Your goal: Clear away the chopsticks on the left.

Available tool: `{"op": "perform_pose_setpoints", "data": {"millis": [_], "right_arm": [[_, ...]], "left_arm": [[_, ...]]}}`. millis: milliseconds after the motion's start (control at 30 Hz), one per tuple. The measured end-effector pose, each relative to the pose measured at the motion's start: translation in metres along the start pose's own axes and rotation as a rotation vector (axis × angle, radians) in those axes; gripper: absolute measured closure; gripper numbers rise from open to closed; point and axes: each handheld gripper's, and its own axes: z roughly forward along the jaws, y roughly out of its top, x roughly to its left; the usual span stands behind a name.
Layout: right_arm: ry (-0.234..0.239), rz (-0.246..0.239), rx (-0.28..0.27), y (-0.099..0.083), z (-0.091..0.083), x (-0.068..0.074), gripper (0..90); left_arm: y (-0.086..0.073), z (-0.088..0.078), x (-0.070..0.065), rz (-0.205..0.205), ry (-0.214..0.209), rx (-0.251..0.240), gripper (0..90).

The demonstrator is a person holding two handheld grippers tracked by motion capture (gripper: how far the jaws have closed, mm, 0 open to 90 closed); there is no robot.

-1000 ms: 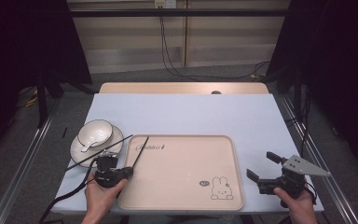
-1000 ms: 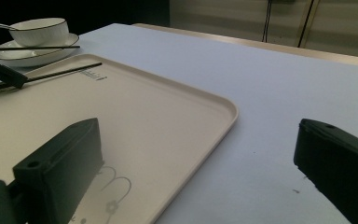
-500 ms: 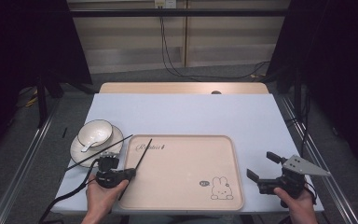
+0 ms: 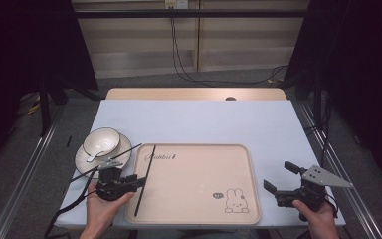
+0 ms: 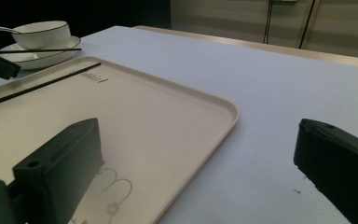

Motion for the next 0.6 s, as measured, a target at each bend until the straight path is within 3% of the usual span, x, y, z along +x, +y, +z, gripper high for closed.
{"op": "perform_pose_setpoints", "data": {"millis": [133, 200, 367, 433, 500, 533, 600], "right_arm": [[0.0, -0.004, -0.002, 0.0, 0.0, 0.0, 0.6], [0.0, -0.003, -0.002, 0.0, 0.0, 0.0, 0.6], [0.0, 0.001, -0.006, 0.001, -0.001, 0.001, 0.6], [0.003, -0.008, -0.006, 0.0, 0.0, 0.0, 0.6], [0.002, -0.001, -0.009, 0.001, -0.001, 0.001, 0.7], [0.001, -0.001, -0.01, 0.0, -0.001, 0.001, 0.6], [0.0, -0.001, -0.008, 0.0, -0.001, 0.0, 0.6]], "left_arm": [[-0.001, -0.013, 0.001, 0.078, -0.003, -0.062, 36.5], [-0.001, -0.02, 0.003, 0.131, -0.008, -0.075, 29.8], [-0.002, -0.033, 0.01, 0.213, -0.002, -0.093, 16.8], [-0.001, -0.039, 0.015, 0.226, -0.003, -0.087, 14.0], [-0.002, -0.047, 0.02, 0.241, 0.006, -0.122, 12.5], [-0.003, -0.051, 0.025, 0.228, -0.015, -0.144, 12.1], [-0.003, -0.058, 0.036, 0.211, -0.017, -0.149, 10.8]]}}
